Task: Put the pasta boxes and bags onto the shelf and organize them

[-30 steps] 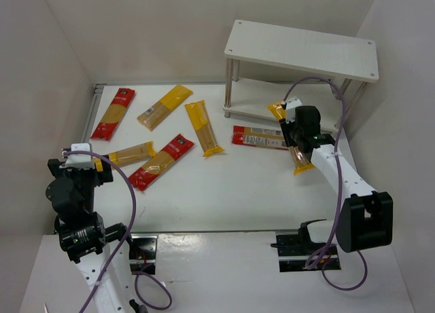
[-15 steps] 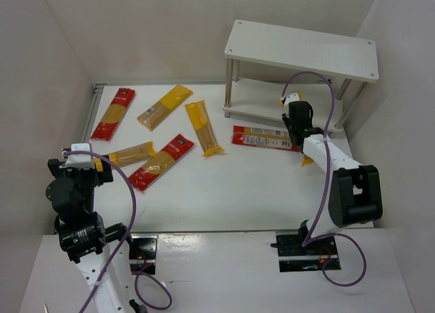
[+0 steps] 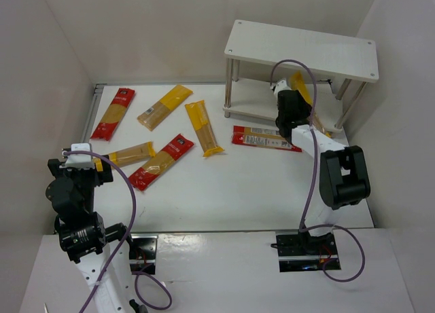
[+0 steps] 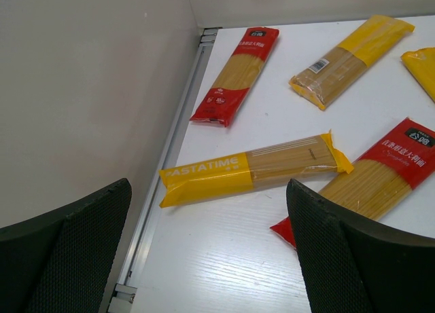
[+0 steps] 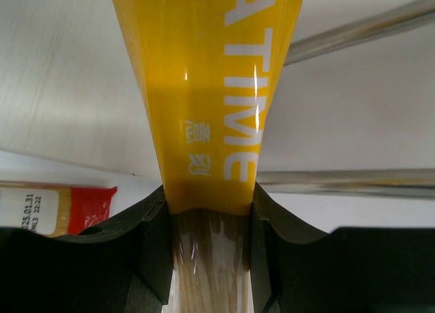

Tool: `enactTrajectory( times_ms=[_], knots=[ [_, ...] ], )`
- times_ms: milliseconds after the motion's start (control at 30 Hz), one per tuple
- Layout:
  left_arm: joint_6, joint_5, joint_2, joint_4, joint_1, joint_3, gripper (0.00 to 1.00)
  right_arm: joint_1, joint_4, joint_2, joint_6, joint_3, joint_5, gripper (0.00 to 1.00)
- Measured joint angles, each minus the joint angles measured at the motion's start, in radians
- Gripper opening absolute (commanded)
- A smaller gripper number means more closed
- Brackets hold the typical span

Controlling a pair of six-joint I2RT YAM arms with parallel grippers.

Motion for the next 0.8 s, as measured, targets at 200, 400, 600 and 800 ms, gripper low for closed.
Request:
enactTrajectory(
  times_ms=[200, 400, 600, 800],
  knots=[
    [0.000, 0.000, 0.000, 0.000, 0.000, 0.000, 1.00, 0.049, 0.176, 0.101, -0.181, -0.018, 0.094, 0.00],
    [0.000, 0.003, 0.000, 0.000, 0.000, 0.000, 1.00, 0.076, 0.386, 0.174, -0.367, -0.035, 0.180, 0.00],
    [0.000, 0.007, 0.000, 0.000, 0.000, 0.000, 1.00, 0.082, 0.548, 0.263, -0.526, -0.035, 0.247, 0.00],
    [0.000, 0.008, 0.000, 0.000, 0.000, 0.000, 1.00, 0.083, 0.613, 0.355, -0.612, -0.029, 0.283, 0.00]
  ],
)
